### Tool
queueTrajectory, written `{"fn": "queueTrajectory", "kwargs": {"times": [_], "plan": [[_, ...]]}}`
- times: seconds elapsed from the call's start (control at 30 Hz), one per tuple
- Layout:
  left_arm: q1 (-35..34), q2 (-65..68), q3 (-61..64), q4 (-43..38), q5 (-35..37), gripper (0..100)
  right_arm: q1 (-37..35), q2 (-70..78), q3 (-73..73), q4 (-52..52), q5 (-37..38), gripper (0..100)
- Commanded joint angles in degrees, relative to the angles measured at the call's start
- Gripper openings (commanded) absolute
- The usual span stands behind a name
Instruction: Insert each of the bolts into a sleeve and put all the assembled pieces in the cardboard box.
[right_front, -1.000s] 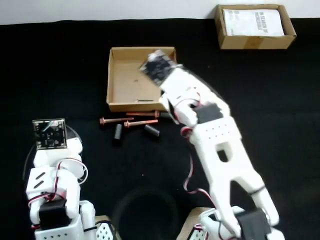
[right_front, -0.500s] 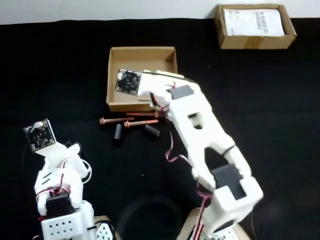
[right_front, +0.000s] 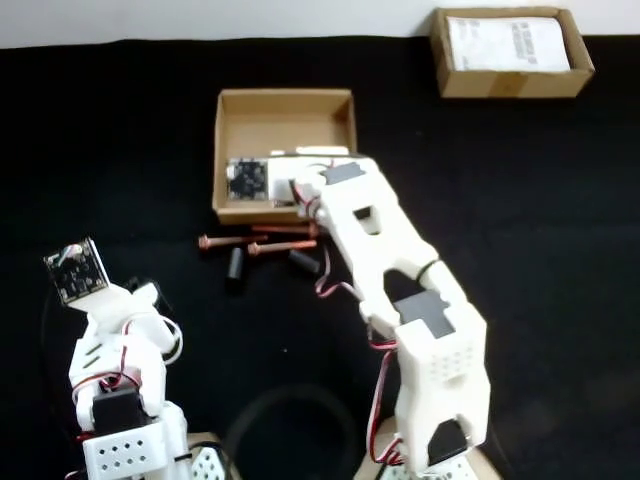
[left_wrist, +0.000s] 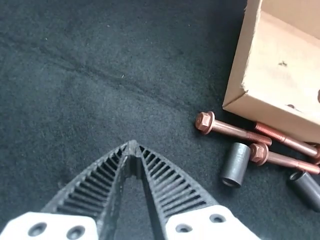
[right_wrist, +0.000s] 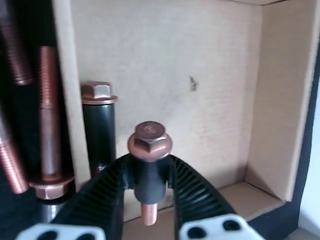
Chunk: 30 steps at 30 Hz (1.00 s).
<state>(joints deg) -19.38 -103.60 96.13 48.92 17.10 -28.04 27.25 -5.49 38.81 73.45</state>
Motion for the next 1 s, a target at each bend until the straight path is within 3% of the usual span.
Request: {"fn": "queueTrajectory", "kwargs": {"times": [0.0,0.23,0.67,0.83,0.97], "plan": [[-0.6,-0.3,1.0,-1.1,0.2,1,0.7,-0.2,-1.8,0.2,1.5,9.7],[-0.6,-0.2,1.0,-1.1,0.3,1,0.7,-5.1,-2.5,0.8,-0.2,9.7],[-0.6,-0.2,1.0,-1.1,0.3,1,-6.1,-27.0,-2.6,40.1,-42.7,9.7],[-0.6,-0.2,1.0,-1.1,0.3,1,-9.5,-26.5,-2.3,46.9,-53.2,9.7],[-0.6,-0.2,1.0,-1.1,0.2,1,-9.9,-22.5,-2.4,46.2,-54.8,10.1]]}}
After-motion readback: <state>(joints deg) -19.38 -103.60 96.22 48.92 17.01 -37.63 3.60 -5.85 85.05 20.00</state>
